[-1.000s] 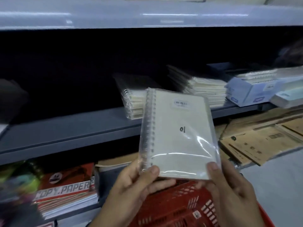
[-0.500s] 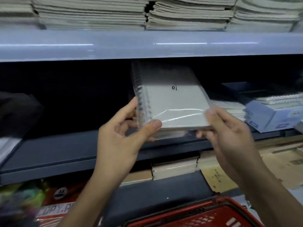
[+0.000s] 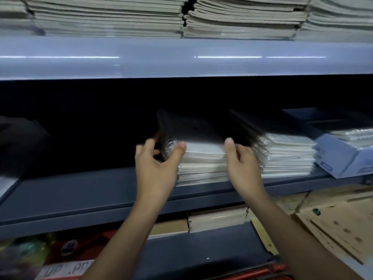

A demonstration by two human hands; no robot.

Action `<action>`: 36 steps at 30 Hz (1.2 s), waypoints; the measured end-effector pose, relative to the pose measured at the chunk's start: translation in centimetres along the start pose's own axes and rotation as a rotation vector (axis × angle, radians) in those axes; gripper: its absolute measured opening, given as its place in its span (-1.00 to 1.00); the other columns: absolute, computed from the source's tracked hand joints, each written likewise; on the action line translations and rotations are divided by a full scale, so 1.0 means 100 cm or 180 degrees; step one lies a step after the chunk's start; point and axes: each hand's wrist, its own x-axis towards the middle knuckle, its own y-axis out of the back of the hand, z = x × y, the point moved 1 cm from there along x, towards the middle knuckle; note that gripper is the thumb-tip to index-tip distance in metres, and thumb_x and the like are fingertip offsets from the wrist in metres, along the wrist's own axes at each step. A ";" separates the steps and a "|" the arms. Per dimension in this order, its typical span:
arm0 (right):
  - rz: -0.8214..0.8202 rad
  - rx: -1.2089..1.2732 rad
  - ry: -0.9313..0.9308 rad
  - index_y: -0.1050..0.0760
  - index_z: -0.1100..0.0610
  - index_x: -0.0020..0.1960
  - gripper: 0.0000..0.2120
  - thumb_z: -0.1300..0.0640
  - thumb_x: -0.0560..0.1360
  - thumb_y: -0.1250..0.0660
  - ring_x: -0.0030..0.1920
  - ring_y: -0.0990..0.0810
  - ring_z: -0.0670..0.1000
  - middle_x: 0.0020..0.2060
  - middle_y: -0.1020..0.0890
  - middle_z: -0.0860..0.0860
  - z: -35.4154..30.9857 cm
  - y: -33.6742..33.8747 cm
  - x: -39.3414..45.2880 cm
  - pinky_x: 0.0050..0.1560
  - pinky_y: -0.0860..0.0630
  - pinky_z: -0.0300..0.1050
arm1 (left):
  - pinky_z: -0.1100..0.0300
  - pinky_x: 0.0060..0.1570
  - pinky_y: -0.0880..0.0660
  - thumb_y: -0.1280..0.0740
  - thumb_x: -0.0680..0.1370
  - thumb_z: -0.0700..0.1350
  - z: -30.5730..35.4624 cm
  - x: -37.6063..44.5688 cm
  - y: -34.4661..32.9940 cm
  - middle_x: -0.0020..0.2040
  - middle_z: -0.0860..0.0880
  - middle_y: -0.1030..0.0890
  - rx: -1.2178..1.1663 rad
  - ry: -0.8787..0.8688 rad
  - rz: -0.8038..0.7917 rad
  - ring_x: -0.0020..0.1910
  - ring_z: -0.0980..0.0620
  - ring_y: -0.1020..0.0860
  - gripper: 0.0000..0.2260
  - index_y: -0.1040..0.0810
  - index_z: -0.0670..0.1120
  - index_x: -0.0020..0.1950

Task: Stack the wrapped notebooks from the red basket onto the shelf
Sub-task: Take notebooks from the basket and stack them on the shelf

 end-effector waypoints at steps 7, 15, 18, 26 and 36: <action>-0.0363 0.0959 -0.0007 -0.42 -0.06 0.45 -0.51 -0.17 0.56 -0.27 0.01 -0.55 -0.30 0.16 -0.63 -0.19 0.018 0.011 -0.015 0.18 -0.44 -0.34 | 0.37 0.12 -0.48 -0.39 0.53 0.12 -0.017 -0.015 -0.013 0.06 0.29 -0.63 -0.0444 -0.0104 -0.0026 0.09 0.33 -0.58 -0.75 -0.51 0.22 0.20; -0.0278 0.0817 0.0042 -0.44 -0.06 0.44 -0.49 -0.24 0.56 -0.25 0.20 -0.54 -0.30 0.16 -0.62 -0.23 0.022 0.009 -0.017 0.13 -0.39 -0.45 | 0.19 0.47 -0.28 -0.33 0.53 0.21 -0.038 -0.031 -0.008 0.49 0.26 -0.36 -0.0371 -0.0048 -0.0143 0.46 0.31 -0.31 -0.44 -0.27 0.26 0.51; -0.0176 0.0819 -0.0047 -0.52 -0.18 0.20 -0.79 -0.14 0.59 -0.28 0.09 -0.56 -0.42 -0.01 -0.66 -0.35 0.026 0.007 -0.020 0.01 -0.42 -0.56 | 0.32 0.34 -0.39 -0.30 0.60 0.06 -0.043 -0.034 -0.014 0.32 0.30 -0.53 -0.0464 -0.0113 -0.0278 0.32 0.38 -0.45 -0.52 -0.29 0.23 0.51; 0.0013 0.1015 -0.0155 -0.45 -0.17 0.21 -0.80 -0.10 0.59 -0.30 -0.01 -0.51 -0.54 -0.04 -0.57 -0.40 0.027 0.010 -0.022 -0.08 -0.38 -0.64 | 0.40 0.17 -0.41 -0.29 0.62 0.04 -0.043 -0.037 -0.028 0.19 0.44 -0.55 -0.0300 -0.0208 -0.0344 0.20 0.40 -0.52 -0.47 -0.20 0.20 0.56; -0.0053 0.0824 -0.0221 -0.39 0.08 0.46 -0.50 -0.13 0.61 -0.25 0.20 -0.52 -0.19 0.21 -0.56 -0.18 0.018 0.029 -0.032 0.12 -0.36 -0.42 | 0.36 0.37 -0.36 -0.33 0.60 0.05 -0.032 -0.041 -0.021 0.19 0.56 -0.41 -0.0355 0.0007 -0.0592 0.25 0.50 -0.42 -0.38 -0.12 0.16 0.59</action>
